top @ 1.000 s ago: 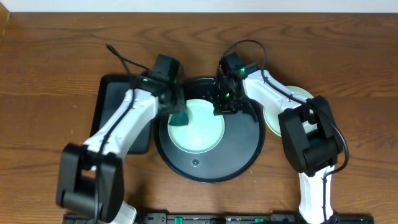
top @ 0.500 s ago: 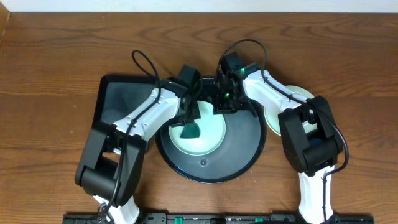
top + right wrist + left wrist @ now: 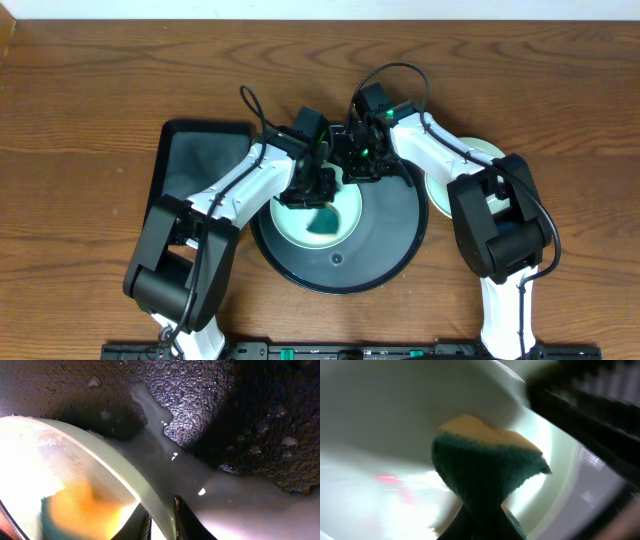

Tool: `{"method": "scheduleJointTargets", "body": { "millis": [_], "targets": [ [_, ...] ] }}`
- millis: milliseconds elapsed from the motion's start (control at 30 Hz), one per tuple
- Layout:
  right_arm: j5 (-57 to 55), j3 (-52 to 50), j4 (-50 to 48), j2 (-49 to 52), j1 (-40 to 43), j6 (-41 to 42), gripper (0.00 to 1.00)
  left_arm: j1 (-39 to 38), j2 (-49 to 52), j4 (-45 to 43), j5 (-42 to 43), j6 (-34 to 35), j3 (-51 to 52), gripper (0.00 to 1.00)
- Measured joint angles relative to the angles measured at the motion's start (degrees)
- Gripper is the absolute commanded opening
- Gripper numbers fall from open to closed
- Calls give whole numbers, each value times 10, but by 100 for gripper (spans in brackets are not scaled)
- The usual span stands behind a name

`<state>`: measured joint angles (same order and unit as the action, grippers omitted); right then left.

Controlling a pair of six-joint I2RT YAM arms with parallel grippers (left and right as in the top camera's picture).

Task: Clean dirty plates on tray and stack at the side
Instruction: 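Scrub the last mint-green plate with the sponge while the right gripper holds it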

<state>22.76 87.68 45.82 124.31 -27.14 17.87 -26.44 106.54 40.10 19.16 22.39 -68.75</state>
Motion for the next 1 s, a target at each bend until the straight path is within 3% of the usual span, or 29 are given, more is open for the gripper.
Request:
{"method": "scheduleJointTargets", "body": {
  "millis": [267, 467, 567, 800, 900, 1000],
  "targets": [
    [0, 0, 3, 0, 0, 0, 15, 11, 0, 2, -176, 111, 0, 8],
    [0, 0, 5, 0, 0, 1, 15, 13, 0, 30, -221, 133, -1, 7],
    [0, 0, 3, 0, 0, 2, 15, 16, 0, 34, -180, 80, -1, 8],
    [1, 0, 1, 0, 0, 2, 15, 20, 0, 44, 16, -91, -1, 7],
    [1, 0, 1, 0, 0, 2, 15, 19, 0, 24, 31, -120, -1, 7],
    [1, 0, 1, 0, 0, 2, 15, 19, 0, 3, -12, -115, -1, 8]
  ]
}}
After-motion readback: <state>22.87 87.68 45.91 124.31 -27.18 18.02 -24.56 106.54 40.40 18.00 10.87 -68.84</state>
